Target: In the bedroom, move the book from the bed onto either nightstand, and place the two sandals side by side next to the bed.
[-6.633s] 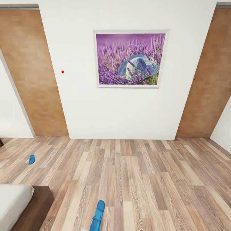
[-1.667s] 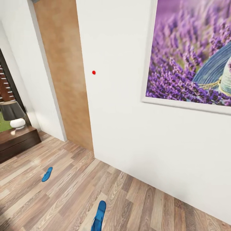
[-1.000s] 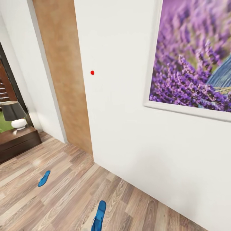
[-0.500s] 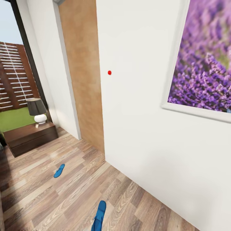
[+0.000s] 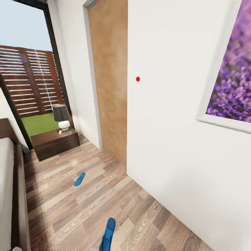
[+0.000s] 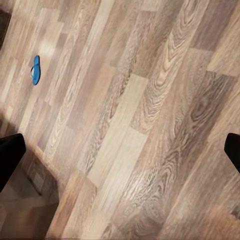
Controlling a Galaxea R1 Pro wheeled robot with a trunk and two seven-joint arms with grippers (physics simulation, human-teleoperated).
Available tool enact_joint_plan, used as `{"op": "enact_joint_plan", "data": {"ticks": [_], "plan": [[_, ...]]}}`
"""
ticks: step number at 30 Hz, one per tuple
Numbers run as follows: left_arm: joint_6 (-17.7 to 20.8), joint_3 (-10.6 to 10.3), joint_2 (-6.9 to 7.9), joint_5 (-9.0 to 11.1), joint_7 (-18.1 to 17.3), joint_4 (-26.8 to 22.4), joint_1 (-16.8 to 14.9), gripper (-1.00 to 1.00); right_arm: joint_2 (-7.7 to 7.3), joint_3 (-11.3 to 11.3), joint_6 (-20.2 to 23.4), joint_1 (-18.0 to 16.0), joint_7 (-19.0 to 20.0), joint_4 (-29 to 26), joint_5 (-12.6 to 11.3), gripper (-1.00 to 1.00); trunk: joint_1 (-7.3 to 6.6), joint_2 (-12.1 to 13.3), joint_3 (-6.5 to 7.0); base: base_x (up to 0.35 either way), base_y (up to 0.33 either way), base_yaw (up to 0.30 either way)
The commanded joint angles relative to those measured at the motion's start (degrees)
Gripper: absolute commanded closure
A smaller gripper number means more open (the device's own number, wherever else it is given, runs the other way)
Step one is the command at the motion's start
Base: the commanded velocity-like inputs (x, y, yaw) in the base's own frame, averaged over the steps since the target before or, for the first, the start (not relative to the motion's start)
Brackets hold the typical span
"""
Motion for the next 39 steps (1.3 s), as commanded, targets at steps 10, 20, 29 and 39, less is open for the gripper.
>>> {"op": "enact_joint_plan", "data": {"ticks": [10,20,29,39], "plan": [[-0.3,-0.5,-0.01,0.4,-0.1,0.1,-0.1,1.0,-0.01,-0.1,-0.1,0.0,0.3,0.0,-0.3,-1.0,0.0,0.0,-0.06,0.231,0.0,0.291],[-0.3,-0.5,0.03,0.4,-0.1,0.1,-0.1,1.0,-0.01,0.0,-0.2,-0.1,0.3,0.0,-0.3,-1.0,0.0,0.0,-0.06,0.308,0.0,0.26],[-0.3,-0.5,0.05,0.4,-0.1,0.1,-0.1,1.0,-0.01,0.1,-0.2,0.0,0.4,0.0,-0.3,-1.0,0.0,0.0,-0.06,0.1,0.0,0.034],[-0.3,-0.5,0.01,0.4,-0.1,0.1,-0.1,1.0,-0.01,0.1,-0.2,0.0,0.4,0.0,-0.3,-1.0,0.0,0.0,-0.06,0.002,0.0,0.24]]}}
